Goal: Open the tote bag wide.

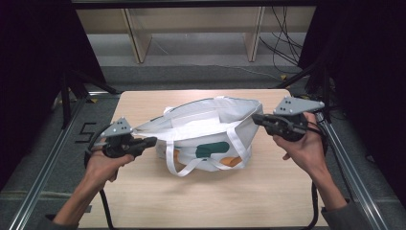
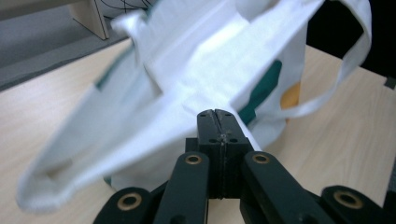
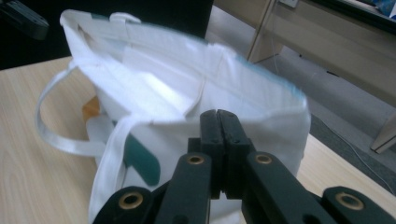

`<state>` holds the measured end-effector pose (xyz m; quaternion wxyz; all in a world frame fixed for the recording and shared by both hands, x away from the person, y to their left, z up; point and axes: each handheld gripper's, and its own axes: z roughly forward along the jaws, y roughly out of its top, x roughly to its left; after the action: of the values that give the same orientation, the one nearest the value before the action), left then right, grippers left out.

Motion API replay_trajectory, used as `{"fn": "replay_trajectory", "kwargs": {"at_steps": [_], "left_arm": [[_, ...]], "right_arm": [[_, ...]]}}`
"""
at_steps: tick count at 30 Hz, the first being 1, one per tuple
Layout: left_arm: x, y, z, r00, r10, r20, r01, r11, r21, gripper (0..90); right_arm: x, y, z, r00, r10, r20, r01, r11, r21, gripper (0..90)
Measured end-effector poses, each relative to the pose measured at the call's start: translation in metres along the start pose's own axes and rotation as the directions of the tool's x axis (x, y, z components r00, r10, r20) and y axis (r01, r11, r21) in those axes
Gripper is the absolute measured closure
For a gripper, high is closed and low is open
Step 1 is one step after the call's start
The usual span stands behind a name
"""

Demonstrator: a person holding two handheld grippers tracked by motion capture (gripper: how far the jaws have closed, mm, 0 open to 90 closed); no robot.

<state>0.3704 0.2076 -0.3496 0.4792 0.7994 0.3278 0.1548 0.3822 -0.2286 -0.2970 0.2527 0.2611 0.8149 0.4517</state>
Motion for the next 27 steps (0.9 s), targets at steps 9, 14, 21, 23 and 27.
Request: {"fn": "replay_trajectory", "kwargs": {"at_steps": [9, 14, 21, 23, 27], "left_arm": [[0.031, 0.036, 0.039, 0.9983, -0.007, -0.058, 0.010, 0.9988, 0.047, 89.3], [0.050, 0.026, 0.068, 0.9957, -0.073, -0.057, 0.078, 0.9936, 0.082, 89.4], [0.071, 0.000, 0.099, 0.9911, -0.064, -0.116, 0.086, 0.9774, 0.193, 89.2], [0.083, -0.019, 0.113, 0.9849, -0.125, -0.120, 0.148, 0.9670, 0.207, 89.3], [0.090, -0.038, 0.123, 0.9779, -0.169, -0.124, 0.191, 0.9610, 0.200, 89.6]], "right_arm": [[-0.019, 0.033, 0.040, 0.9986, -0.049, 0.020, 0.047, 0.994, 0.100, 90.0], [-0.027, 0.013, 0.065, 0.9993, -0.037, 0.009, 0.035, 0.982, 0.188, 90.0], [-0.035, -0.031, 0.090, 0.9995, 0.021, 0.022, -0.027, 0.951, 0.309, 90.0], [-0.034, -0.060, 0.103, 0.9985, 0.053, 0.016, -0.055, 0.940, 0.337, 90.0], [-0.029, -0.082, 0.117, 0.9964, 0.085, 0.003, -0.080, 0.930, 0.359, 90.0]]}}
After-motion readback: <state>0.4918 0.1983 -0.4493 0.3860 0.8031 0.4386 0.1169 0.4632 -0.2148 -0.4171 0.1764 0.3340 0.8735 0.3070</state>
